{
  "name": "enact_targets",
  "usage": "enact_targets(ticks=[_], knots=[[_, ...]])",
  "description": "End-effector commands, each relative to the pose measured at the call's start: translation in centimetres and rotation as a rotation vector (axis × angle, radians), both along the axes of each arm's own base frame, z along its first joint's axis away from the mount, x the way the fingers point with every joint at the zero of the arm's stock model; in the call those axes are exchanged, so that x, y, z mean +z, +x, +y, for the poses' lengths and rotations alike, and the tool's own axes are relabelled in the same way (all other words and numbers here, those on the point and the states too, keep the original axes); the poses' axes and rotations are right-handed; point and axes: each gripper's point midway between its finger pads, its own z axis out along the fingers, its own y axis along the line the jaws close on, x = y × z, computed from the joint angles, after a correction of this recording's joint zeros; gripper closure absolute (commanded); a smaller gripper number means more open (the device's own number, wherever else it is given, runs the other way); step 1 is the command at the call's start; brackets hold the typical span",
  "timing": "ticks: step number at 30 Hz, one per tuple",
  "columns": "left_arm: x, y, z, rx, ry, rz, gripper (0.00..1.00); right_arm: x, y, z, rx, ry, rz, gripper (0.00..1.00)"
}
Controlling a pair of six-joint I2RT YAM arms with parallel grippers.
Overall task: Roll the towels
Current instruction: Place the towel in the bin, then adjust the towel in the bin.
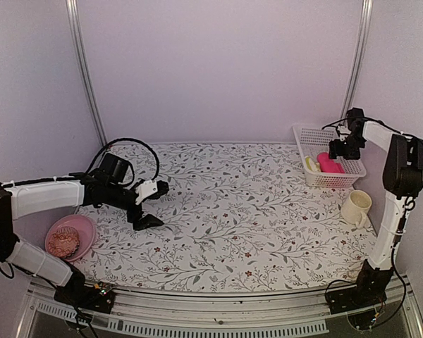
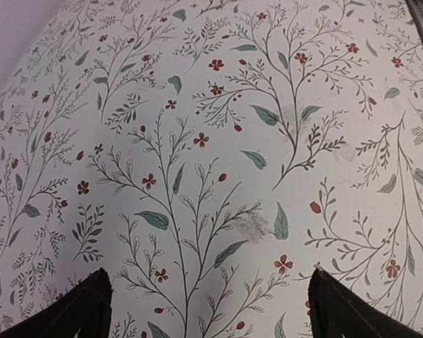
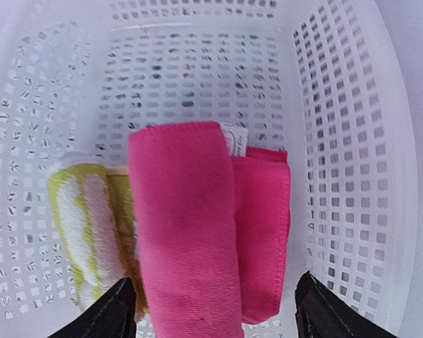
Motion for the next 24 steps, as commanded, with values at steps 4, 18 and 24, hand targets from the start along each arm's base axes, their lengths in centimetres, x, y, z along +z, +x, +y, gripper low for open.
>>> enact_targets(ticks=[4,18,24], knots=[[-0.2,0.3,0.5,0.022,0.001,-0.008,0.03,4.8,1.2,3.8,0.059,-0.164,-0.060,0.21],[-0.5,0.3,0.5,0.021,0.004,-0.005,0.03,-0.7,0.9,3.2,0.061,-0.271,0.080,0.31],[-0.6,0.3,0.5,0.023,0.007,-0.002,0.03,-1.8,0.8,3.2,0.070,-0.303,0.106,0.35]])
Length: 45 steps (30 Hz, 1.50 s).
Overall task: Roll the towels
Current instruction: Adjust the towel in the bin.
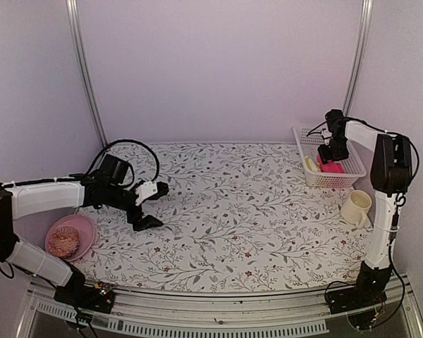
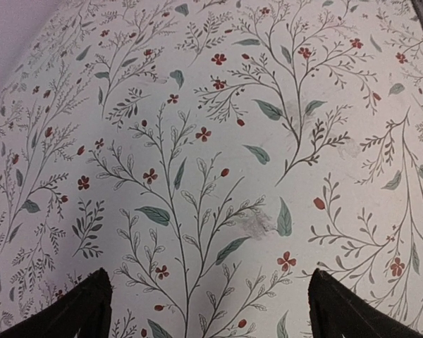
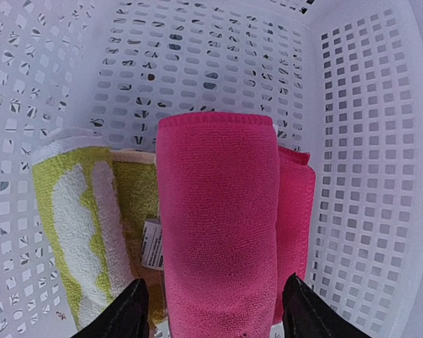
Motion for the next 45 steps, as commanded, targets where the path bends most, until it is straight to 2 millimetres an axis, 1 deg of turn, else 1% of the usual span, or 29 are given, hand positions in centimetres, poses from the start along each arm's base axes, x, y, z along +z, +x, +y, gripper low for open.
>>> enact_targets(ticks=[1,4,8,13,22,24,30,35,41,45], knots=[[-0.3,0.3,0.3,0.014,-0.004,0.004,0.03,-0.9,-0.3,-0.2,0.005,-0.048,0.032,0.35],[-0.4,0.2,0.3,0.014,-0.002,0.005,0.03,-1.7,-0.5,-0.1,0.012,-0.063,0.056,0.36],[-0.4,0.2,0.3,0.014,-0.002,0.008,0.03,-2.4,-0.6,0.6,0.033,-0.075,0.071,0.36],[-0.5,0.2,0.3,0.012,-0.001,0.012,0.03,-3.2,-0.6,0.7,0.037,-0.097,0.091,0.35],[-0.6,0.1,0.3,0.010,-0.001,0.014,0.03,-4.5,-1.0,0.1,0.025,-0.132,0.128,0.36],[-0.6,0.2,0.3,0.010,-0.002,0.015,0.03,-4.9,-1.1,-0.1,0.022,-0.137,0.135,0.39],[-0.7,0.1,0.3,0.010,-0.002,0.016,0.03,-4.9,-1.2,-0.8,0.000,-0.177,0.140,0.40],[-0.6,0.1,0.2,0.008,-0.004,0.016,0.03,-5.3,-1.2,-1.0,-0.002,-0.191,0.148,0.41],[-0.7,0.0,0.2,0.005,-0.005,0.017,0.03,-5.9,-1.4,-1.5,-0.009,-0.182,0.160,0.46],[-0.6,0.0,0.2,0.005,-0.007,0.017,0.03,-6.0,-1.5,-1.7,-0.013,-0.157,0.161,0.55]])
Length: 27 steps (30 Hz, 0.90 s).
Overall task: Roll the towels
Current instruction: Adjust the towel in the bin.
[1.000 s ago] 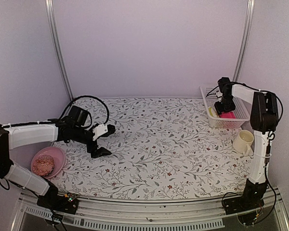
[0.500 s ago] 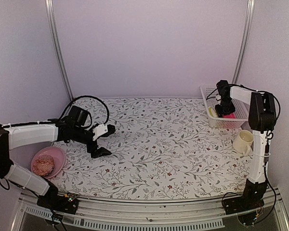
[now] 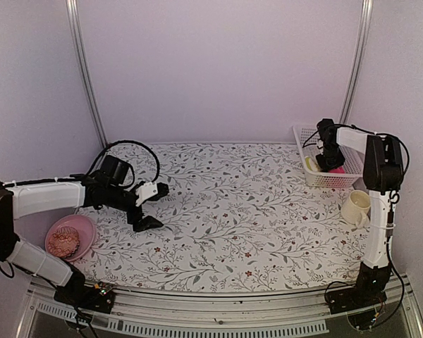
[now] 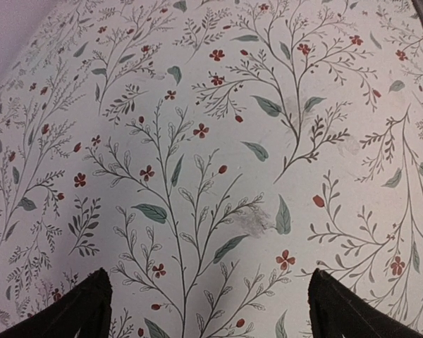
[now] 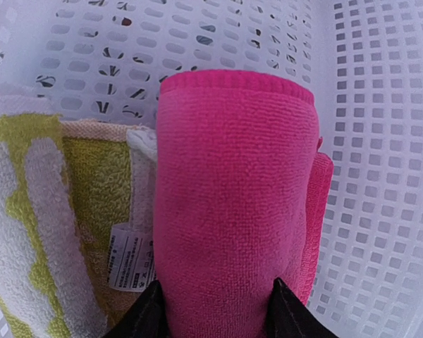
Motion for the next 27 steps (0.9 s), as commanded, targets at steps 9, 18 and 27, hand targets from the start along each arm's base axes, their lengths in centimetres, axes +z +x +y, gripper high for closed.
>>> enact_targets(ticks=[9,18,27], knots=[[-0.3,0.0,0.2,0.001,-0.012,0.010,0.03,-0.6,-0.8,0.4,0.008,0.219,0.013,0.66],[-0.1,-0.1,0.2,0.000,-0.015,0.008,0.03,1.9,-1.0,-0.5,-0.007,0.473,-0.074,0.73],[-0.2,-0.1,0.2,0.000,-0.015,0.009,0.03,3.3,-0.7,1.6,0.047,0.659,-0.108,0.76]])
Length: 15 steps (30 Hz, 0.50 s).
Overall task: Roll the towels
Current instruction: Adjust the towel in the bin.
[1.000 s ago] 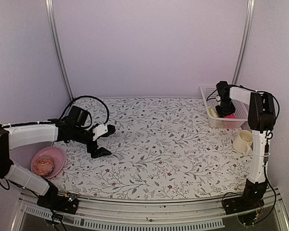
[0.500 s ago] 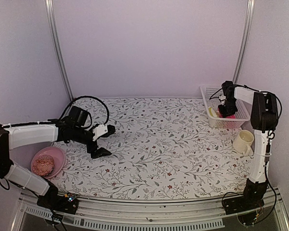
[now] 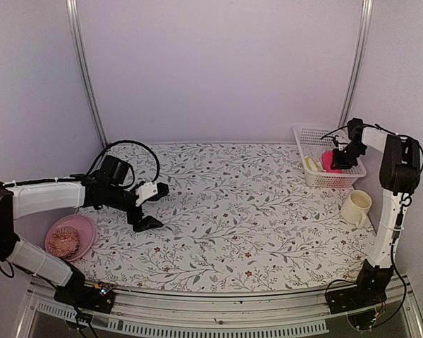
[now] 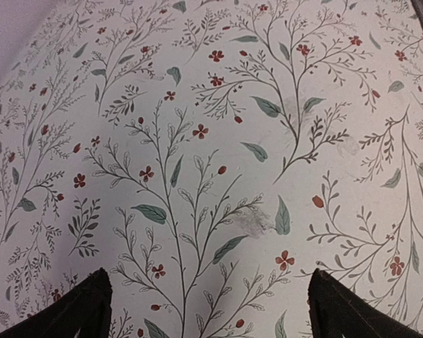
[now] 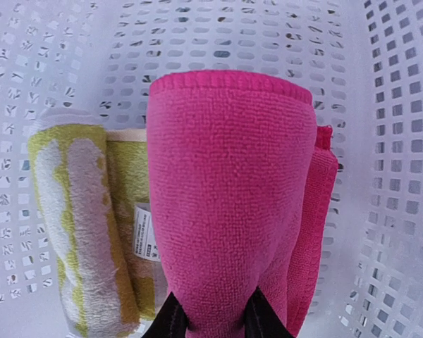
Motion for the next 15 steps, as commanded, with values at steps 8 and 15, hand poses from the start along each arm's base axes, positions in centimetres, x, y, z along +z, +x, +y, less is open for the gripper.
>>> enact_targets(ticks=[8,15], knots=[[-0.3,0.0,0.2,0.001,-0.010,0.008,0.03,2.4,-0.2,3.5,0.068,0.210,-0.050,0.76],[-0.3,0.0,0.3,0.002,-0.008,0.006,0.03,-0.9,-1.0,2.0,0.026,0.141,0.033,0.70]])
